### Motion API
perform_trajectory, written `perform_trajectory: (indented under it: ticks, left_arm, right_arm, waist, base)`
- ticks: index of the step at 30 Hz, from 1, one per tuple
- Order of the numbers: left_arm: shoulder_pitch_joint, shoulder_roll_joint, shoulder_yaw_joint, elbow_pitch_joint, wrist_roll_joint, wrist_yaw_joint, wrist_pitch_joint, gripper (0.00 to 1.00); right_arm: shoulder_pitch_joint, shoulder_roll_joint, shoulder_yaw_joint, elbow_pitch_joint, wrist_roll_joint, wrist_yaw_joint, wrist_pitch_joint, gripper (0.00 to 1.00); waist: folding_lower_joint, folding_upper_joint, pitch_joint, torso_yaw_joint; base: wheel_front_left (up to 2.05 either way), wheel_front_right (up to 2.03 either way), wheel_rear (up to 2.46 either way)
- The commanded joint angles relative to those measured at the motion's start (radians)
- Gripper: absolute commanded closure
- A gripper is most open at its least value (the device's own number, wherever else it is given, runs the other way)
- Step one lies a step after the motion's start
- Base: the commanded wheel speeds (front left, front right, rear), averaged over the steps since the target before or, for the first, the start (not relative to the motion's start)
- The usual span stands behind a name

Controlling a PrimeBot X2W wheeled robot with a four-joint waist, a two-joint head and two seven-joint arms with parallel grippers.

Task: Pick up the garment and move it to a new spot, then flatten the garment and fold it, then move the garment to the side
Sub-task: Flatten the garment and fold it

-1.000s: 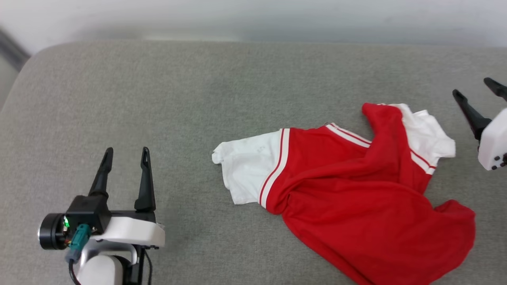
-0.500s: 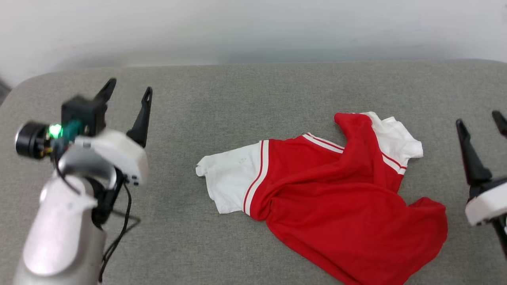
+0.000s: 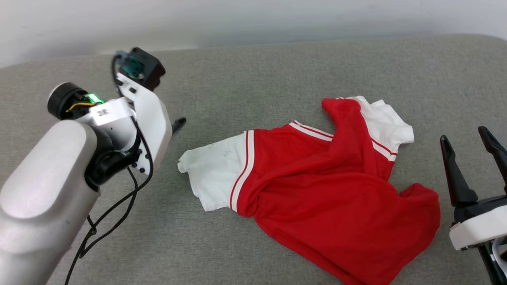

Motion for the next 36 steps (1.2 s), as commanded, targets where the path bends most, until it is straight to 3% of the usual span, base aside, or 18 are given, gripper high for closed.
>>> perform_trajectory:
  ticks: [1,8,20,21,22,29,36]
  left_arm:
    - [-0.038,0.017,-0.042,0.022,-0.028,0.000,0.042,0.00]
    - [-0.120,0.034,-0.175,0.148,-0.125,0.000,0.144,0.00]
    - [-0.101,0.058,-0.397,0.288,-0.209,0.000,0.158,0.00]
    - [-0.100,0.061,-0.411,0.289,-0.211,0.000,0.147,0.56]
    - [-0.104,0.063,-0.421,0.291,-0.211,0.000,0.131,1.00]
    - [-0.150,0.102,-0.439,0.267,-0.200,0.000,-0.026,1.00]
    - [-0.137,0.170,-0.428,0.188,-0.206,0.000,-0.152,1.00]
  right_arm:
    - [-0.007,0.007,0.010,-0.011,-0.006,-0.001,0.005,0.00]
    - [-0.054,-0.008,0.042,-0.008,0.001,-0.001,0.014,0.00]
    - [-0.101,-0.018,0.062,0.042,0.012,-0.001,0.008,0.00]
    - [-0.104,-0.021,0.061,0.047,0.012,-0.001,0.008,0.00]
    - [-0.105,-0.025,0.059,0.052,0.013,-0.001,0.010,0.00]
    - [-0.154,-0.086,0.042,0.055,0.006,-0.001,0.035,0.00]
    - [-0.289,-0.268,0.087,0.069,0.066,-0.001,0.234,0.00]
  waist:
    - [0.0000,0.0000,0.021,-0.018]
    - [0.0000,0.0000,0.081,-0.061]
    - [0.0000,0.0000,0.142,-0.105]
    - [0.0000,0.0000,0.139,-0.104]
    - [0.0000,0.0000,0.135,-0.101]
    - [0.0000,0.0000,0.089,-0.068]
    - [0.0000,0.0000,0.060,0.002]
  base:
    - [0.00,0.00,0.00]
    - [0.00,0.00,0.00]
    - [0.00,0.00,0.00]
    - [0.00,0.00,0.00]
    - [0.00,0.00,0.00]
    - [0.00,0.00,0.00]
    - [0.00,0.00,0.00]
